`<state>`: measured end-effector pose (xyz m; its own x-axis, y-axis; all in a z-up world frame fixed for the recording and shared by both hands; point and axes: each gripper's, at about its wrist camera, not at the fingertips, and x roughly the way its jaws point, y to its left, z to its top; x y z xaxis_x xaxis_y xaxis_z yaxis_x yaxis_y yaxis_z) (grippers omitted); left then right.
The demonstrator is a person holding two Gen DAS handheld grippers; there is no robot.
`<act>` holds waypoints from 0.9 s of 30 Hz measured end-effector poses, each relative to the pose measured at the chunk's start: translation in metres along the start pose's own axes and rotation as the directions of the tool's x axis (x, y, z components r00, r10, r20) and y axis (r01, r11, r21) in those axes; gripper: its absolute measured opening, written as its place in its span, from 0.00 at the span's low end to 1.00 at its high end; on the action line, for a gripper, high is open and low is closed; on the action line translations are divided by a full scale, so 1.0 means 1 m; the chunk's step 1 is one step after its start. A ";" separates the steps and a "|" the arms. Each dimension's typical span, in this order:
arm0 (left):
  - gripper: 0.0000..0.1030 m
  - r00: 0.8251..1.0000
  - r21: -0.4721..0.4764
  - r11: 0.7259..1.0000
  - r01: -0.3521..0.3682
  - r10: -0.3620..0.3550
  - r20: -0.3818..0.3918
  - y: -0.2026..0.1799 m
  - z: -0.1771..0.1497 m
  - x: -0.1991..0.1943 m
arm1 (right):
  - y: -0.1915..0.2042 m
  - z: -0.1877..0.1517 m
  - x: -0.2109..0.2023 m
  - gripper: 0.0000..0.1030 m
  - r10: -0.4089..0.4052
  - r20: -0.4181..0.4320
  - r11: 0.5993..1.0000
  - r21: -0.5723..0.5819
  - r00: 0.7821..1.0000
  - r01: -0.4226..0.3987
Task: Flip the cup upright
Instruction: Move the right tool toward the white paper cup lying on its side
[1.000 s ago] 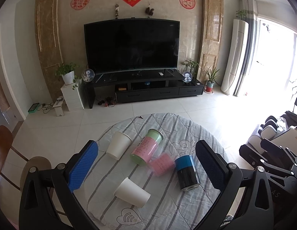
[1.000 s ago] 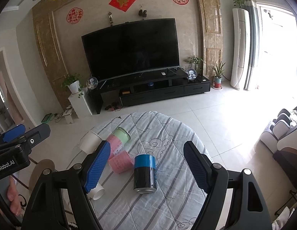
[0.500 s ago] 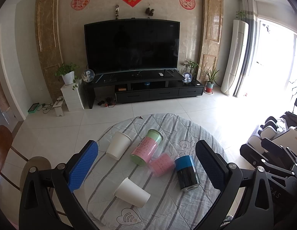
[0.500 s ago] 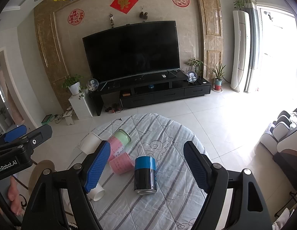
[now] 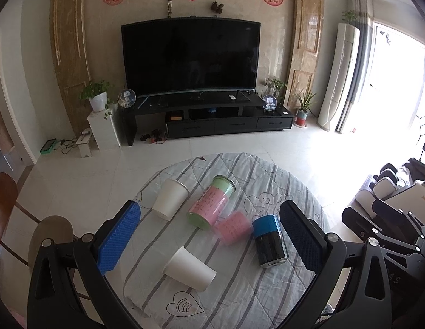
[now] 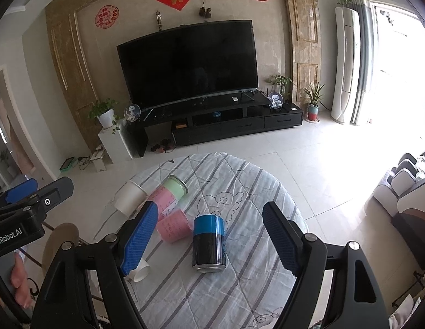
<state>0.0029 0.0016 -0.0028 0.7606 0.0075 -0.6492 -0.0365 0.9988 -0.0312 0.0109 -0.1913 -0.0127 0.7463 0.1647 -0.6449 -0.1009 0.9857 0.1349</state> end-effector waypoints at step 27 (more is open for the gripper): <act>1.00 0.946 -0.057 0.996 -0.070 0.048 -0.322 -0.009 -0.062 0.052 | -0.025 -0.052 0.053 0.78 0.052 -0.342 0.999 0.030 0.938 -0.044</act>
<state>0.0031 -0.0101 -0.0834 0.5091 0.0396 -0.8598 -0.1262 0.9916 -0.0290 0.0186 -0.2057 -0.0895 0.4698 0.2179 -0.8555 -0.1137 0.9759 0.1862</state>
